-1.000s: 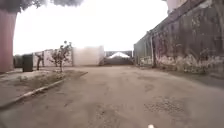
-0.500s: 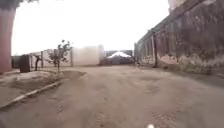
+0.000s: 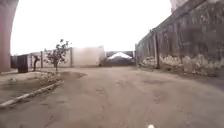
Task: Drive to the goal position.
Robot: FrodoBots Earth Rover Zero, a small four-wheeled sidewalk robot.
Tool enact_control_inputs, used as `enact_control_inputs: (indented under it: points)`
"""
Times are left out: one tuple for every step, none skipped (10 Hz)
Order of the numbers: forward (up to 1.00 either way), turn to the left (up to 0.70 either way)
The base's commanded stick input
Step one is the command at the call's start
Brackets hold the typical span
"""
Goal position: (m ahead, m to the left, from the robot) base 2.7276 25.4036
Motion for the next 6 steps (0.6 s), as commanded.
enact_control_inputs:
  points:
    - [0.5,0.0]
    - [0.5,0.0]
    - [0.5,0.0]
    - [0.5,0.0]
    - [0.5,0.0]
    - [0.5,0.0]
